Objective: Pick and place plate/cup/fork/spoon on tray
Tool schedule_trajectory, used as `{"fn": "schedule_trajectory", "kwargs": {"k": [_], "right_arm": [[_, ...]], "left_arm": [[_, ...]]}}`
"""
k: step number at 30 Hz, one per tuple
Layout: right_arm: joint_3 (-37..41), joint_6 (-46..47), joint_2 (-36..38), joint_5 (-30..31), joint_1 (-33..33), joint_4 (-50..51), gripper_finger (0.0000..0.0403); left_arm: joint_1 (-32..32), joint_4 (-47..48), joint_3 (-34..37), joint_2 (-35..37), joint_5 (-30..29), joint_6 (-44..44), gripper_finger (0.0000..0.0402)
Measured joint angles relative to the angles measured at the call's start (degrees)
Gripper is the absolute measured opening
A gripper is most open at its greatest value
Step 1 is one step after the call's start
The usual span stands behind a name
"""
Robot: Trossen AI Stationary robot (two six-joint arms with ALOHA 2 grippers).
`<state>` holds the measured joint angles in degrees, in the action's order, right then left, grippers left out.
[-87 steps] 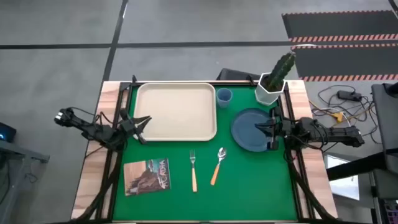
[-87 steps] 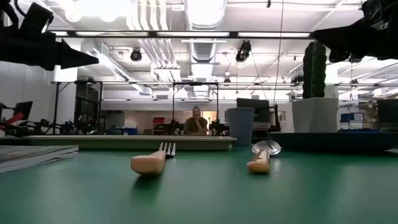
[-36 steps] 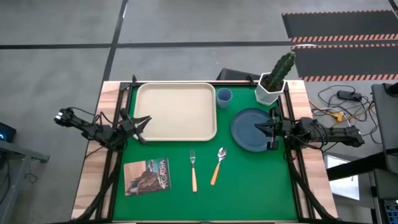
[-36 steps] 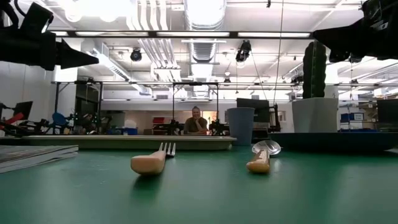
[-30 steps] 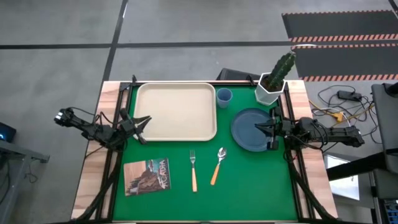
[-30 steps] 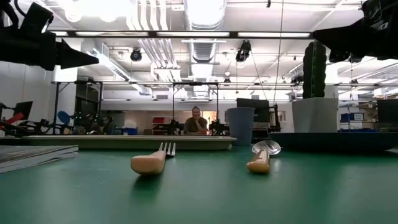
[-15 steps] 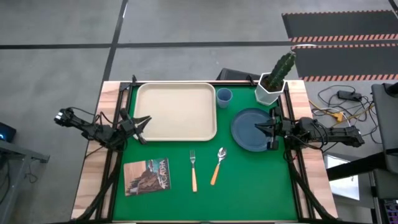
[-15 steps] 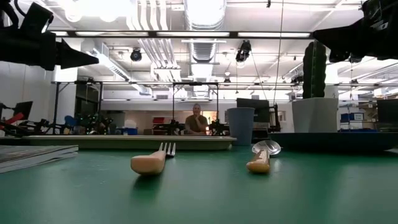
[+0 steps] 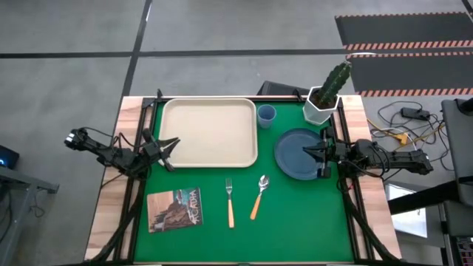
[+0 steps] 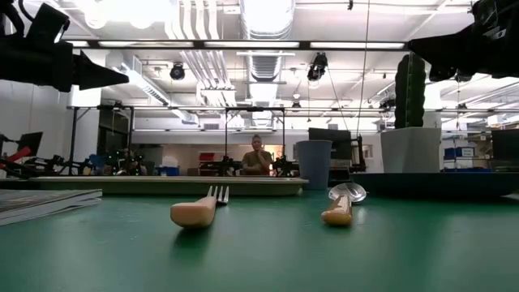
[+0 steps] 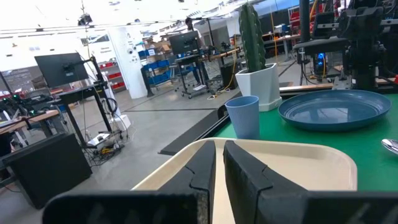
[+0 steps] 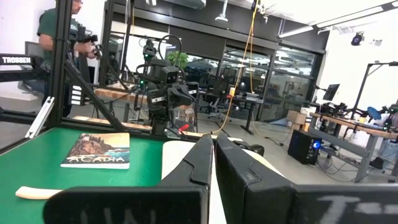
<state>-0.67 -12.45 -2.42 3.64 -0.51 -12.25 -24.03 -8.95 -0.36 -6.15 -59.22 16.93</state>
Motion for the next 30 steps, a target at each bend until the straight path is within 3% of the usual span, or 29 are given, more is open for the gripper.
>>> {"fn": "schedule_trajectory", "kwargs": {"k": [27, 30], "right_arm": [[0.0, 0.0, 0.0, 0.1, 0.0, -1.9, 0.0009], [0.0, 0.6, 0.0, 3.3, 0.0, -6.2, 0.0009]], "left_arm": [[0.0, 0.0, 0.0, 0.0, 0.0, 0.0, 0.0015], [0.0, 0.0, 0.0, 0.0, 0.0, 0.0, 0.0015]]}}
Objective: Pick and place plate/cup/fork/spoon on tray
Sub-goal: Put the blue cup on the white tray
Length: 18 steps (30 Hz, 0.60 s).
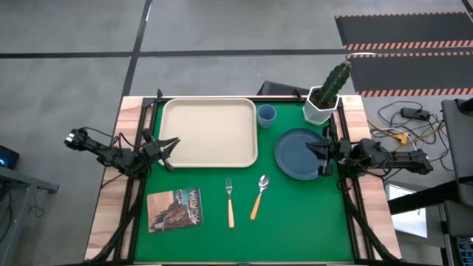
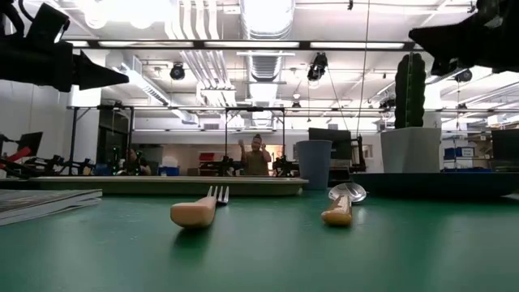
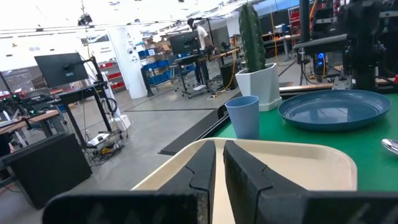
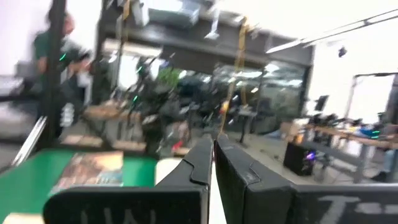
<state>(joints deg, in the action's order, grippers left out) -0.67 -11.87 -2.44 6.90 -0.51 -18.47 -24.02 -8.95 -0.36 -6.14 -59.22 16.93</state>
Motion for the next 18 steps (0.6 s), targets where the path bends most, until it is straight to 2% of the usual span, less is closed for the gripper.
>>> {"fn": "schedule_trajectory", "kwargs": {"k": [3, 6, 12, 14, 18], "right_arm": [[0.0, -1.1, 0.0, 3.7, 0.0, -4.5, 0.0009], [0.0, -4.2, 0.0, 3.7, 0.0, -8.5, 0.0009], [0.0, -5.8, 0.0, 3.7, 0.0, -11.1, 0.0009], [-0.1, -5.0, 0.0, 3.8, 0.0, -10.9, 0.0009], [-2.6, -2.7, -0.2, 3.8, 0.0, -10.1, 0.0009]], "left_arm": [[0.0, -0.8, 0.0, 0.0, 0.6, -2.8, 0.0015], [0.0, -2.9, 0.0, -0.2, 3.2, -13.3, 0.0015], [0.0, -13.5, 0.0, -0.7, 3.3, -26.6, 0.0015], [0.0, -21.2, 0.0, -0.6, 3.4, -25.0, 0.0015], [0.0, -37.6, 0.0, -0.6, 4.3, -15.7, 0.0015]]}}
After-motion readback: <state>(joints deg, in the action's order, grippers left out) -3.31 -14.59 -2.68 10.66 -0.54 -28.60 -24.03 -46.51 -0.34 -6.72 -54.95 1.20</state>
